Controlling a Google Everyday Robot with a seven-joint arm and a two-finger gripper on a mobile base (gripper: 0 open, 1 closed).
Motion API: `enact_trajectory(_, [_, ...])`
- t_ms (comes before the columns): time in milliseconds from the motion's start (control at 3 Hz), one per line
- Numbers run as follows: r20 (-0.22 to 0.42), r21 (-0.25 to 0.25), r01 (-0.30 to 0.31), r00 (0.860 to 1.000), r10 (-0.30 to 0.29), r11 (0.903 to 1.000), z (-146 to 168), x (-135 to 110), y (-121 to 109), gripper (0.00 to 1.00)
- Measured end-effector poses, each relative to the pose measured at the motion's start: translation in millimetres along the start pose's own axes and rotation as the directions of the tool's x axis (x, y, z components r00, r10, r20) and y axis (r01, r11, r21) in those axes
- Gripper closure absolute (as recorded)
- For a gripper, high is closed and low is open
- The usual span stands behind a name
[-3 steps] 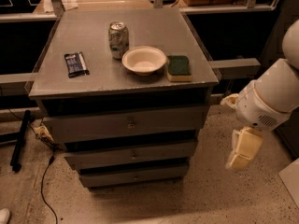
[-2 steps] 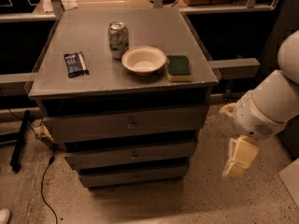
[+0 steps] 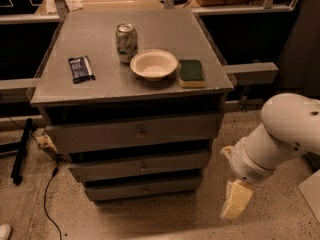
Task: Open middle drawer
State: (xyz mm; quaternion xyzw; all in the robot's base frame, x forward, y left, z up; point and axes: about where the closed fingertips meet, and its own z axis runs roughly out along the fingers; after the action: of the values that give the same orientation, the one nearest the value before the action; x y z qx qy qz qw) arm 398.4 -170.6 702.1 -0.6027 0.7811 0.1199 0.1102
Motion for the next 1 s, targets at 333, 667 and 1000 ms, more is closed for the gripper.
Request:
enact_trajectory(333, [0.001, -0.001, 0.0, 1.0, 0.0, 1.0, 1, 0, 0, 0.0])
enact_trajectory(667, [-0.017, -0.02, -0.009, 1.0, 0.008, 0.9998, 13, 7, 12, 0.0])
enact_trajectory(1000, [0.004, -0.024, -0.02, 1.0, 0.02, 0.9995, 39, 7, 15, 0.0])
